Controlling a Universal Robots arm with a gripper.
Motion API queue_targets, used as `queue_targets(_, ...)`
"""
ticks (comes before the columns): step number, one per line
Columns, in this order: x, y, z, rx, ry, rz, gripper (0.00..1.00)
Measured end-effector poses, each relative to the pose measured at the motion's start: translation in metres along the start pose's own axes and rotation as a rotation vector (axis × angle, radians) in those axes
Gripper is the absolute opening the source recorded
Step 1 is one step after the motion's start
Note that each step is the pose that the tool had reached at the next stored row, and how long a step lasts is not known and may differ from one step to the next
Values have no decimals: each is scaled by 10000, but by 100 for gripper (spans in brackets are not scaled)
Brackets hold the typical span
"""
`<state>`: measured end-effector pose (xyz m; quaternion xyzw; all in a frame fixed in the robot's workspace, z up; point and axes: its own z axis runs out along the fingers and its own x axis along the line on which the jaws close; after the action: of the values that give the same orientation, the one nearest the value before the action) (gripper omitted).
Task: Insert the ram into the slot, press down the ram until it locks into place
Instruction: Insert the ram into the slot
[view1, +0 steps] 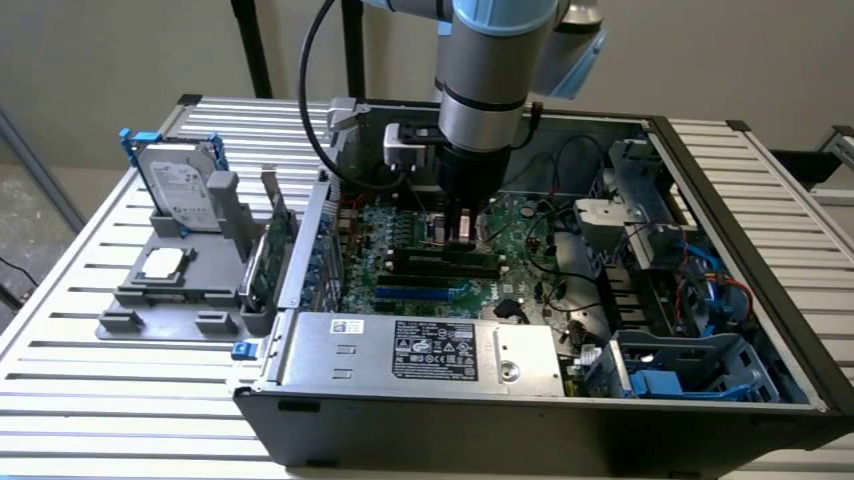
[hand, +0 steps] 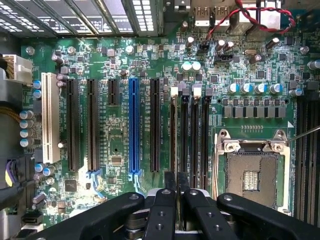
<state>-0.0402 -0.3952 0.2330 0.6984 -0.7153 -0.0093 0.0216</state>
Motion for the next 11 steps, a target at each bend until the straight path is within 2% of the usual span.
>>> queue_targets(2,0,0,0,19,-1,-14,13)
queue_targets(3,1,1,0,50,0,-16,13)
queue_targets(6,1,0,2,198,0,-20,13)
queue_targets(8,1,6,3,268,3,-19,13)
queue_targets(11,2,22,5,299,12,-18,13)
